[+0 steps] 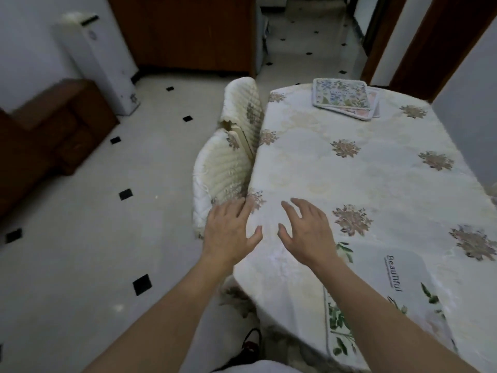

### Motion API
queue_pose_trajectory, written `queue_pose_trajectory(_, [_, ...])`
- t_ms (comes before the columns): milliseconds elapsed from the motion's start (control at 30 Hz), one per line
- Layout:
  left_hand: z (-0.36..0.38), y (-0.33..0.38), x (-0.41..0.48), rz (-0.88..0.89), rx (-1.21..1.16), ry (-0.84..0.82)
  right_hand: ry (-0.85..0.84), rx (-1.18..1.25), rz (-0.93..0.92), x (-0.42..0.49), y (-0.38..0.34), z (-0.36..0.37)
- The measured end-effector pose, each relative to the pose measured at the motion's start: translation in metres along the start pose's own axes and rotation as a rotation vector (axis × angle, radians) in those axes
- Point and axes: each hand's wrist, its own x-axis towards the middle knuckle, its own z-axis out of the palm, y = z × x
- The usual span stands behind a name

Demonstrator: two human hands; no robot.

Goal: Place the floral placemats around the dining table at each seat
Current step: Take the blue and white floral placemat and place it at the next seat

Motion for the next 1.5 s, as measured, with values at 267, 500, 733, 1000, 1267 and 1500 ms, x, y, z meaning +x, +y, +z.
queue_pose_trajectory(267, [-0.041,-0.067,-0.066,-0.275,0.118,0.007,-0.049,0.095,-0.233,0.016,-0.08,0.026])
queue_pose_trajectory(500, [-0.059,-0.129,-0.092,-0.423,0.173,0.032,-0.036,0.149,-0.392,0.05,-0.154,0.041])
queue_pose_trajectory(733, [-0.052,-0.22,-0.079,-0.515,0.182,0.003,-0.129,0.098,-0.505,0.116,-0.224,0.081])
queue_pose_trajectory(1000, [-0.042,-0.366,-0.006,-0.484,0.142,0.005,-0.161,0.063,-0.493,0.227,-0.319,0.154])
queue_pose_trajectory(1267, [-0.046,-0.48,0.07,-0.382,0.16,-0.03,-0.163,0.035,-0.437,0.314,-0.385,0.191])
queue_pose_trajectory(1500, [-0.036,-0.532,0.129,-0.333,0.15,-0.023,-0.163,0.019,-0.364,0.375,-0.394,0.213])
